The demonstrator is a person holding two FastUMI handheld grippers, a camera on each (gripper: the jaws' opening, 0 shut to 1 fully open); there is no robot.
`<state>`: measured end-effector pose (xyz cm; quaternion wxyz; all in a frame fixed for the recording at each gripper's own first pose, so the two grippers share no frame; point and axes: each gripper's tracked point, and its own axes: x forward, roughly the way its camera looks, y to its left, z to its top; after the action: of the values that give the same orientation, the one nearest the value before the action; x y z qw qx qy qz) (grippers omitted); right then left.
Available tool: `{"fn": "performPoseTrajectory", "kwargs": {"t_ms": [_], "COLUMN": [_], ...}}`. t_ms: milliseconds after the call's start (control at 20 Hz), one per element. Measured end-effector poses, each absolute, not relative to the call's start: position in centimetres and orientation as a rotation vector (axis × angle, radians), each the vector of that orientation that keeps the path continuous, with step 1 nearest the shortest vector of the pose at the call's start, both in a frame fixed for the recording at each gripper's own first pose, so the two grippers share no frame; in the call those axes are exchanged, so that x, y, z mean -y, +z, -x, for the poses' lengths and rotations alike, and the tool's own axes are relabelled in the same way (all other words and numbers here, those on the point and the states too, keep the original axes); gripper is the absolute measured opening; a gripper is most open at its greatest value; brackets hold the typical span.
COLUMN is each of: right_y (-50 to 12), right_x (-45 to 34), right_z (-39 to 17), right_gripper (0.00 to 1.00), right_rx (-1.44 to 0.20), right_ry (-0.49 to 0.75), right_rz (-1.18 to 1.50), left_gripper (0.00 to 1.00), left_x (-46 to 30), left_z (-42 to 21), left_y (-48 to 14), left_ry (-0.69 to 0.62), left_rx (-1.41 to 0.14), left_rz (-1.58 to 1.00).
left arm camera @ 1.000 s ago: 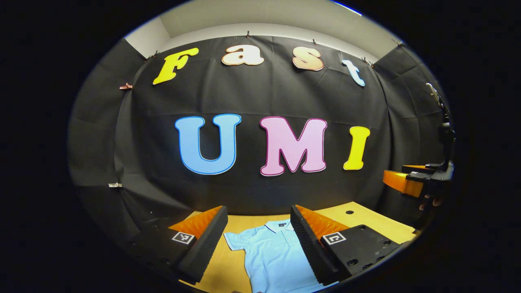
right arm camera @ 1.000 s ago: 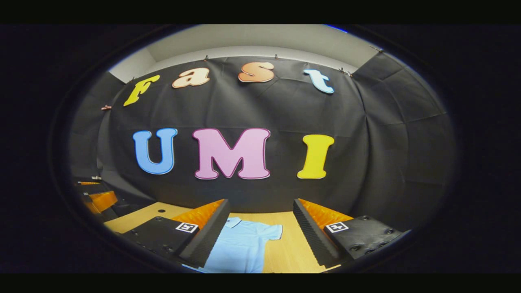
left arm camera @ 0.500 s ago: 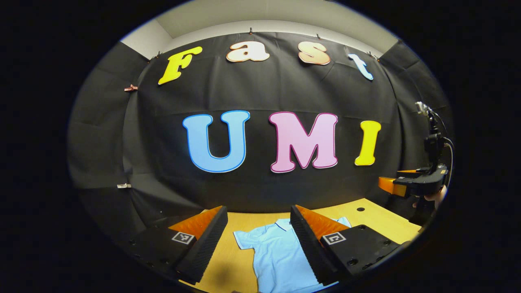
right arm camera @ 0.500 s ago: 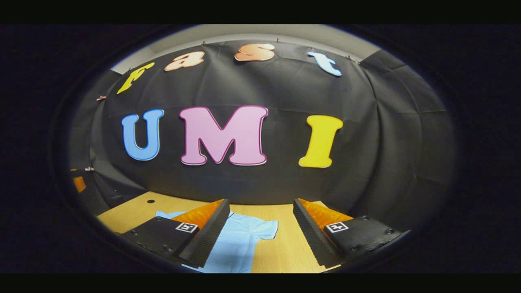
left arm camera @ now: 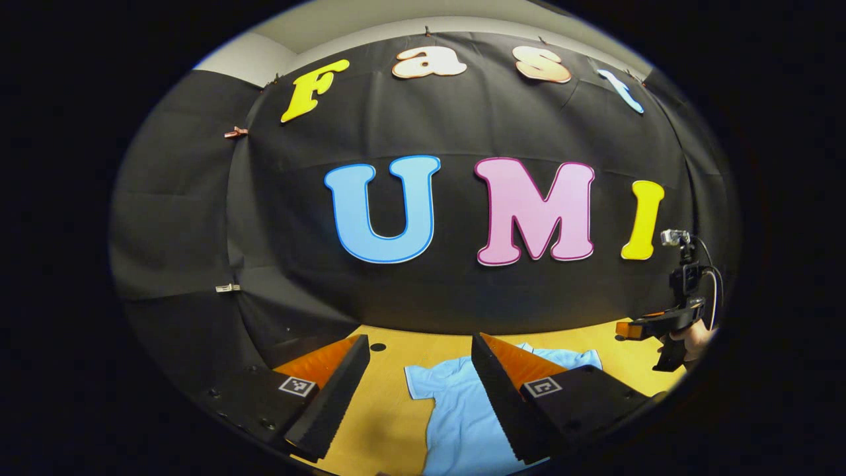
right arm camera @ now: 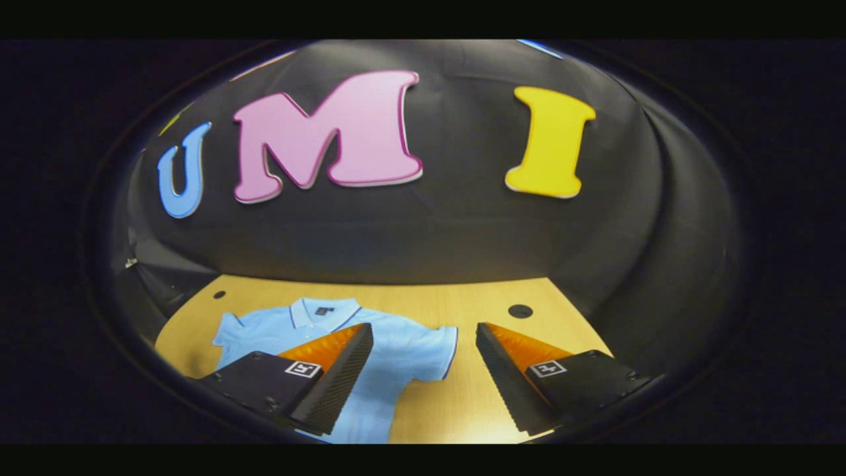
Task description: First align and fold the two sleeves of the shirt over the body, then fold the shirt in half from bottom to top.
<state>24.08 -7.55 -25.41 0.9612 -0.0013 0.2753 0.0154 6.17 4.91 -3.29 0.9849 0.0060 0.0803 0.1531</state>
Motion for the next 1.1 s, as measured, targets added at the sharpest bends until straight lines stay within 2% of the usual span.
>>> {"fn": "performPoseTrajectory", "kwargs": {"t_ms": [150, 200, 250, 500, 600, 650, 900, 950, 1050, 1100], "right_y": [-30.6, -32.4, -33.9, -40.3, -42.0, -42.8, -43.5, -43.7, -43.7, -43.5], "right_x": [8.7, 8.9, 9.3, 9.8, 10.0, 10.2, 9.6, 9.4, 8.8, 8.7], "right_z": [-25.7, -26.1, -26.5, -27.8, -27.8, -27.7, -27.8, -27.6, -27.6, -27.8], "right_gripper": [0.98, 0.95, 0.98, 0.98, 0.94, 0.84, 0.79, 0.72, 0.35, 0.24], "right_rx": [-0.657, -0.699, -0.733, -0.859, -0.892, -0.909, -0.906, -0.912, -0.906, -0.896], "right_ry": [0.017, 0.016, 0.008, -0.028, -0.039, -0.043, -0.008, 0.003, 0.016, 0.02], "right_rz": [0.014, 0.013, 0.016, -0.006, -0.02, -0.018, -0.005, -0.005, -0.012, -0.008], "left_gripper": [0.98, 0.98, 0.98, 0.98, 0.96, 0.97, 0.97, 0.97, 0.97, 0.98], "left_x": [-5.0, -4.8, -4.7, -3.4, -2.9, -2.7, -1.7, -1.5, -1.3, -1.1], "left_z": [-6.4, -6.6, -6.8, -8.3, -8.9, -9.1, -10.0, -9.9, -9.8, -9.8], "left_y": [-4.5, -4.8, -5.2, -6.4, -6.8, -6.9, -7.3, -7.4, -7.5, -7.5], "left_ry": [0.338, 0.341, 0.343, 0.328, 0.321, 0.318, 0.307, 0.307, 0.308, 0.308], "left_rx": [-0.2, -0.21, -0.219, -0.26, -0.27, -0.273, -0.278, -0.279, -0.281, -0.282], "left_rz": [-0.026, -0.026, -0.028, -0.036, -0.039, -0.036, -0.028, -0.03, -0.032, -0.03]}}
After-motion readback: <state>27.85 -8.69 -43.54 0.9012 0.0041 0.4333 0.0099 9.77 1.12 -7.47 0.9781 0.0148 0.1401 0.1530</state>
